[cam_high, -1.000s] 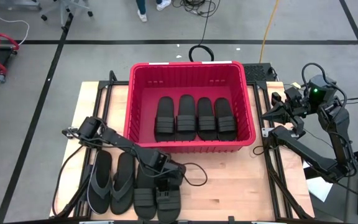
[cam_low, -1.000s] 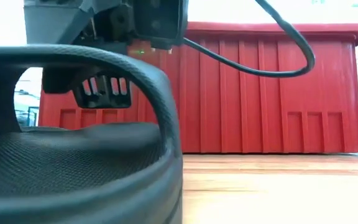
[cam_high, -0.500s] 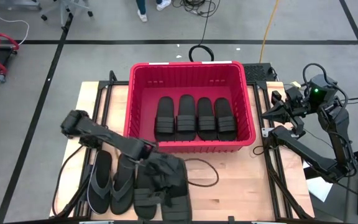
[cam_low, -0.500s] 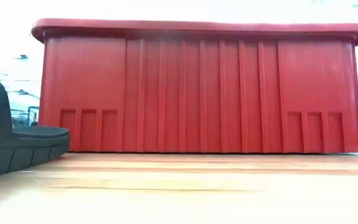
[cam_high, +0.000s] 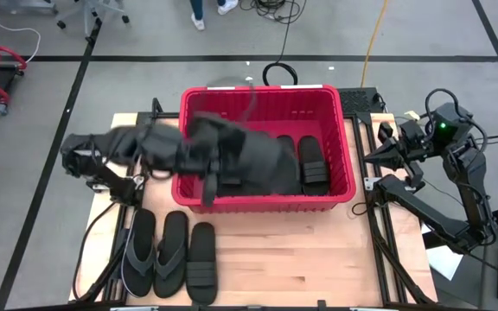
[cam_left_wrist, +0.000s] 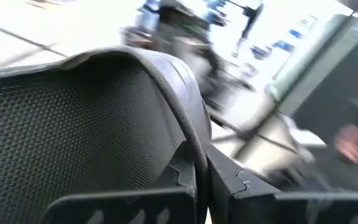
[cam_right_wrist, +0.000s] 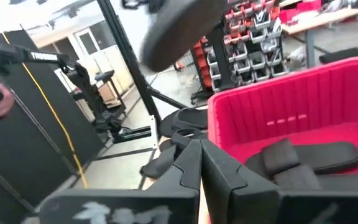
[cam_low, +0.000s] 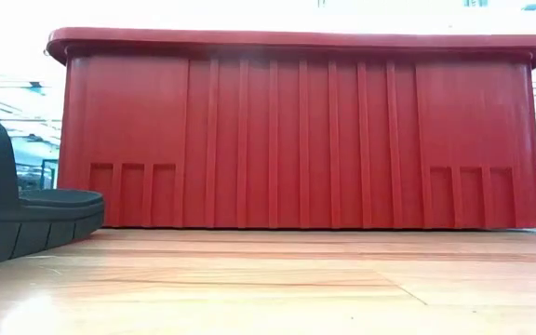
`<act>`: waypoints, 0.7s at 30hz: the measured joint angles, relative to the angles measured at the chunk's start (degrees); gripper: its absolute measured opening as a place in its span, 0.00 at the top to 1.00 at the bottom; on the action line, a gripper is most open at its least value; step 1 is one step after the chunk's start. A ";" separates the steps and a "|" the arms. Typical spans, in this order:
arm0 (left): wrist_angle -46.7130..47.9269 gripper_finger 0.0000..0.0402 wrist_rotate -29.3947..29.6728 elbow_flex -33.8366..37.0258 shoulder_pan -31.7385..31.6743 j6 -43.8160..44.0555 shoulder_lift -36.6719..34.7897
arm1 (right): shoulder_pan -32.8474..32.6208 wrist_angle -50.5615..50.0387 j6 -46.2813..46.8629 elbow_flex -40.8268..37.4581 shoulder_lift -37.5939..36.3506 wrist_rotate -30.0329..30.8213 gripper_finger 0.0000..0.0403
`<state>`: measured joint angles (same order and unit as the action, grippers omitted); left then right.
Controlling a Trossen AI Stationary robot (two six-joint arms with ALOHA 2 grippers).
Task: Pick and place slides into bin
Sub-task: Put the black slide into the red bin
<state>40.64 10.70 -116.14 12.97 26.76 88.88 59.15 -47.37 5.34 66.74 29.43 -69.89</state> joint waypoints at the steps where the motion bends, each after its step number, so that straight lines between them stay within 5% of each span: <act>1: 0.96 1.00 0.44 -0.53 -1.55 0.75 0.00 | -0.01 0.37 -0.06 0.00 -0.02 1.04 1.00; 6: 3.76 1.00 -10.34 0.16 -8.48 3.22 1.27 | 0.01 1.94 -1.13 0.00 0.19 6.15 0.93; 14: -0.10 1.00 -38.00 0.33 -20.28 2.20 7.36 | -0.01 12.40 -1.27 0.02 2.72 18.07 0.67; 21: -0.45 1.00 -55.69 0.33 -30.55 -4.53 11.43 | -2.86 18.83 -12.02 0.02 10.80 22.21 0.52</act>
<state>40.18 -44.99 -115.81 -17.58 22.23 100.31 56.28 -28.54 -6.67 66.76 40.23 -47.68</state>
